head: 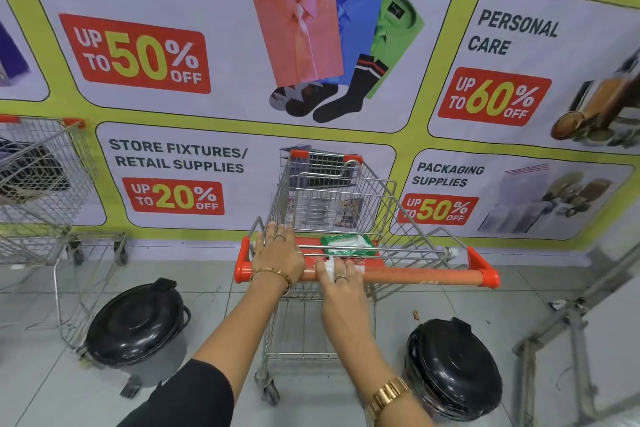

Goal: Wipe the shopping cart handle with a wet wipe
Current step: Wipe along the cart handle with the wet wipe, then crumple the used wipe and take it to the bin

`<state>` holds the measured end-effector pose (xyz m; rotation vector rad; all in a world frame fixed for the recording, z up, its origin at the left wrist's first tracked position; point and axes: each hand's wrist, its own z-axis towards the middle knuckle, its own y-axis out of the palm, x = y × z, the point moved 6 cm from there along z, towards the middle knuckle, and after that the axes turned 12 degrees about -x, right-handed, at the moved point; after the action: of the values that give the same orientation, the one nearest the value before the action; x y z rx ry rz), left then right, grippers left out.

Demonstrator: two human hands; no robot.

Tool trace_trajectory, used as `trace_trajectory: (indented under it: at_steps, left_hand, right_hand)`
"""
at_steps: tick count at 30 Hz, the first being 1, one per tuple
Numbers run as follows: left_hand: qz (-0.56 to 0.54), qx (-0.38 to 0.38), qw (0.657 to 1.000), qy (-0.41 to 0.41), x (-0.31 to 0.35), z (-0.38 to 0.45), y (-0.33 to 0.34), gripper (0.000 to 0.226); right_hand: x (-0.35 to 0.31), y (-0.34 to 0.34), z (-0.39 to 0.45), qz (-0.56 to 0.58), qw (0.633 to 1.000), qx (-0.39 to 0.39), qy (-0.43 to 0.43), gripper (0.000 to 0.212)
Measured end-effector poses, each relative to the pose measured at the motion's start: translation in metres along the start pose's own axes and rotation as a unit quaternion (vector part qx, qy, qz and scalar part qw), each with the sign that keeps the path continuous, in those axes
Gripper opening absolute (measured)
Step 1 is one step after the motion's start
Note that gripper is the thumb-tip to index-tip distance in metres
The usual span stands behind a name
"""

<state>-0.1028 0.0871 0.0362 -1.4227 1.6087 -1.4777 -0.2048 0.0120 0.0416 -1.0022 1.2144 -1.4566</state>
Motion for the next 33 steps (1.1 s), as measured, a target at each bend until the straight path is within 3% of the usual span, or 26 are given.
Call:
trace_trajectory:
  at_steps: [3,7,10,14,18,22,26,29,31,33]
  left_hand:
    - [-0.011,0.001,1.000,0.000,-0.003,0.001,0.000,0.055]
    - [-0.008,0.001,1.000,0.009,0.001,-0.001,-0.002,0.056]
    - [0.000,0.009,1.000,0.014,0.004,-0.005,-0.002,0.057]
    - [-0.005,0.020,1.000,0.020,0.004,-0.007,-0.002,0.056]
    - [-0.004,0.016,1.000,0.027,0.003,-0.010,-0.002,0.057]
    - [-0.010,0.031,0.999,0.015,0.006,-0.015,-0.008,0.054]
    - [0.037,0.086,0.993,0.074,0.050,-0.025,-0.025,0.057]
    - [-0.064,0.067,0.975,0.202,0.112,-0.038,-0.035,0.043]
    - [-0.139,0.022,0.952,0.271,0.154,-0.047,-0.039,0.042]
    - [-0.200,-0.024,0.929,0.312,0.194,-0.050,-0.039,0.042]
  right_hand:
    - [0.014,0.005,-0.003,0.015,1.000,0.021,-0.014,0.079]
    - [0.057,0.004,-0.008,0.025,0.998,0.035,0.042,0.075]
    - [0.075,0.002,-0.005,0.026,0.997,0.023,0.068,0.065]
    - [0.068,0.000,-0.008,0.041,0.993,-0.010,0.110,0.068]
    - [0.068,-0.011,-0.026,0.193,0.972,-0.035,0.133,0.054]
    - [0.101,-0.020,-0.053,0.410,0.886,-0.004,0.219,0.041]
    - [0.150,-0.022,-0.074,0.665,0.679,0.068,0.304,0.016]
    - [0.181,-0.038,-0.080,0.769,0.559,0.112,0.288,0.012]
    - [0.202,-0.051,-0.082,0.806,0.517,0.136,0.253,0.017]
    - [0.224,-0.060,-0.084,0.822,0.503,0.144,0.228,0.018]
